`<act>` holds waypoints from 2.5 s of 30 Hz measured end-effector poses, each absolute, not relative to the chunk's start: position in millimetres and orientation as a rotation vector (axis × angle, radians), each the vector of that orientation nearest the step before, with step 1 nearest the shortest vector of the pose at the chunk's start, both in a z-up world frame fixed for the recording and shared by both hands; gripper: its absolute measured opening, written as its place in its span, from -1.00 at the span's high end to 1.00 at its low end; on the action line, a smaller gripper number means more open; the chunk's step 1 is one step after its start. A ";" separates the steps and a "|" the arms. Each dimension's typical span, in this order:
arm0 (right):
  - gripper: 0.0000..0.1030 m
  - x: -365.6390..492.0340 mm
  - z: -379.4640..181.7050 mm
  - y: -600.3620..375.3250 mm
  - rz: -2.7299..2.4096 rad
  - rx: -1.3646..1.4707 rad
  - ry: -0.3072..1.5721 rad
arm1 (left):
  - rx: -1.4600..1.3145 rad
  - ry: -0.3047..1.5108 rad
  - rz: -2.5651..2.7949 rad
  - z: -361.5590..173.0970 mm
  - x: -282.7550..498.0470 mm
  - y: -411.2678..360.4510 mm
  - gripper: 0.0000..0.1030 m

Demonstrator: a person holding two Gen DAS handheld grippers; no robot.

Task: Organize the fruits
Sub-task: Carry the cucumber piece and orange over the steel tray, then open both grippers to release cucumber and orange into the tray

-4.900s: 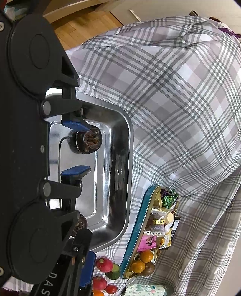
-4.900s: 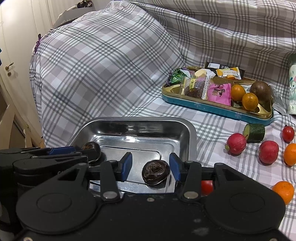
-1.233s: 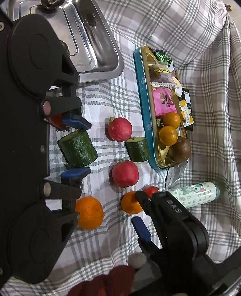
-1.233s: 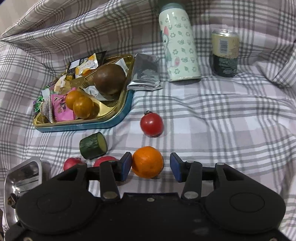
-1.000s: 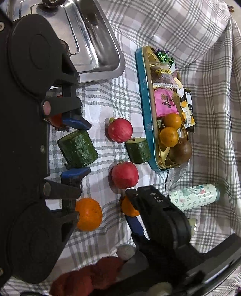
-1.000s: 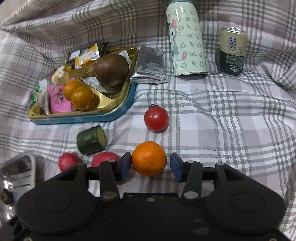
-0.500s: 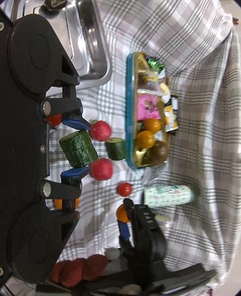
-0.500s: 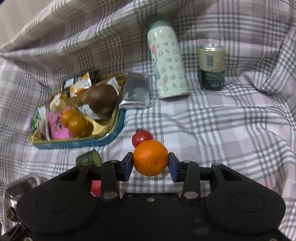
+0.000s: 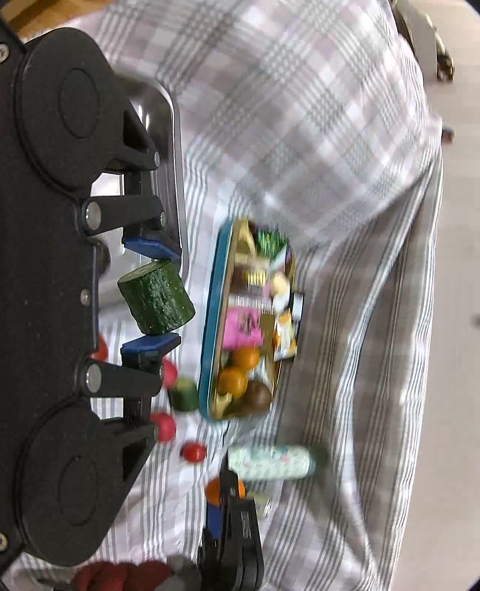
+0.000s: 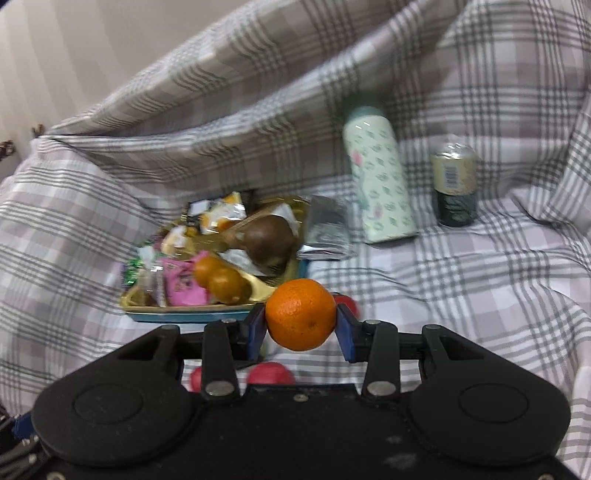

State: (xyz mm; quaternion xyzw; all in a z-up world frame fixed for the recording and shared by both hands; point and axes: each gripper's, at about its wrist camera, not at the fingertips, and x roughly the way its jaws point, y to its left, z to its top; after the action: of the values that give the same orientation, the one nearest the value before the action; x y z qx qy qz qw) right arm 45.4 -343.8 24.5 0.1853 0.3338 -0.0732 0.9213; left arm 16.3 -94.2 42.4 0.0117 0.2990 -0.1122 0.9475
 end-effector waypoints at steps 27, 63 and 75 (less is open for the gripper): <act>0.19 3.9 15.2 -170.5 0.376 0.128 0.709 | -0.123 0.706 -0.009 4.1 11.6 15.1 0.01; 0.15 17.1 -12.7 -143.0 0.367 0.101 0.803 | -0.107 0.722 -0.003 -0.4 13.0 12.7 -0.01; 0.15 16.7 -13.1 -142.8 0.364 0.099 0.810 | -0.126 0.728 0.015 -2.3 14.1 16.4 0.00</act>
State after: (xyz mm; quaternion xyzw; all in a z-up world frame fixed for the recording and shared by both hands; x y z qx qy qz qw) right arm 16.7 -142.8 -13.1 0.0477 0.3914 0.1762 0.9019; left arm 14.1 16.4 -2.3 -0.0616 0.3558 0.0075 0.9325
